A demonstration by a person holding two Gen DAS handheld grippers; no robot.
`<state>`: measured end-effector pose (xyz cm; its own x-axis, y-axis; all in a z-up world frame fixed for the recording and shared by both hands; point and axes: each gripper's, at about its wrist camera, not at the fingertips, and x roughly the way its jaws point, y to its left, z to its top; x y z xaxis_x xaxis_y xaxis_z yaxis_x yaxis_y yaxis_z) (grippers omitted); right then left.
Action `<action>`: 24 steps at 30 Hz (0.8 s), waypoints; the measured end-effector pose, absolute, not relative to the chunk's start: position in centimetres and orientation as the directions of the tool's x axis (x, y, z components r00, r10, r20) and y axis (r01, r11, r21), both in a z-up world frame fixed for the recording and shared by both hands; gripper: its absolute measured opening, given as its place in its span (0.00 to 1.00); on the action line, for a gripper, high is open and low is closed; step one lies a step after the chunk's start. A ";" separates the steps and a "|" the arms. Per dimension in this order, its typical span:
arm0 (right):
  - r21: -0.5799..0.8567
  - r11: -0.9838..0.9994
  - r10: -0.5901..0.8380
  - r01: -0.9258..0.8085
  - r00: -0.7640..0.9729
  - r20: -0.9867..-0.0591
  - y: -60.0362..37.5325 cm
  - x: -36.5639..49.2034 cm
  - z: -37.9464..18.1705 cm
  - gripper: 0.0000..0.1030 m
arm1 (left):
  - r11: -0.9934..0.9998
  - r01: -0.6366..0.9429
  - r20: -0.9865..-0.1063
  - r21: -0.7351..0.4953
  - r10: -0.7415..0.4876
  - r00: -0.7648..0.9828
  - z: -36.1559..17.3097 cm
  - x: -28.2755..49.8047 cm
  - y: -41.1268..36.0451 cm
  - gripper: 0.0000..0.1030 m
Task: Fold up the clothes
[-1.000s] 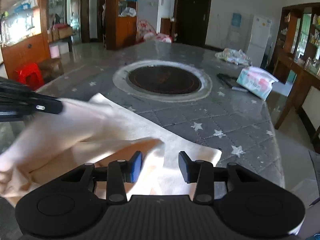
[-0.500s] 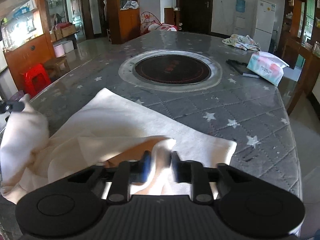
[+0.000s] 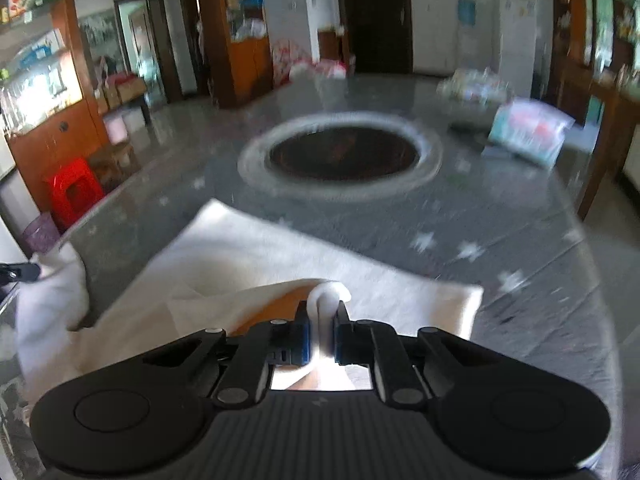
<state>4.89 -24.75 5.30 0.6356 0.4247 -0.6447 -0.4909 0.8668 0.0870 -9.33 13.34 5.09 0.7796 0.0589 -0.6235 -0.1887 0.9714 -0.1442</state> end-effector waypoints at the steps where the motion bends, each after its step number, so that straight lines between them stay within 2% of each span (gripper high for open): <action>1: 0.078 0.873 0.420 -0.481 0.663 -0.620 -25.5 3.6 6.2 0.09 | 0.971 -0.192 -0.624 -0.145 0.061 0.779 5.1 -9.5 13.5 0.03; 7: 0.063 0.919 0.362 -0.388 0.772 -0.522 -30.4 -4.8 9.2 0.08 | 0.967 -0.210 -0.626 -0.144 0.075 0.776 4.8 -10.6 14.3 0.03; 12: 0.057 0.943 0.288 -0.329 0.717 -0.635 -33.6 -9.8 6.7 0.12 | 0.971 -0.204 -0.644 -0.122 0.079 0.761 4.3 -11.6 14.7 0.03; 15: 0.029 0.958 0.226 -0.285 0.689 -0.689 -34.8 -11.2 5.3 0.19 | 0.974 -0.201 -0.654 -0.108 0.083 0.752 4.2 -12.0 15.0 0.03; 18: -0.003 0.966 0.187 -0.257 0.709 -0.680 -35.5 -11.5 5.7 0.22 | 0.975 -0.199 -0.653 -0.095 0.090 0.752 4.6 -12.3 15.1 0.07; 19: -0.009 0.964 0.193 -0.267 0.717 -0.670 -35.2 -11.4 6.0 0.23 | 0.976 -0.199 -0.652 -0.090 0.093 0.752 4.7 -12.4 15.1 0.09; 21: -0.023 0.953 0.214 -0.301 0.729 -0.650 -34.2 -10.8 6.5 0.35 | 0.977 -0.200 -0.648 -0.077 0.103 0.755 4.9 -12.6 15.1 0.10; 24: -0.051 0.925 0.262 -0.377 0.728 -0.634 -31.9 -9.2 6.5 0.39 | 0.974 -0.219 -0.643 -0.060 0.130 0.754 5.2 -13.0 15.1 0.12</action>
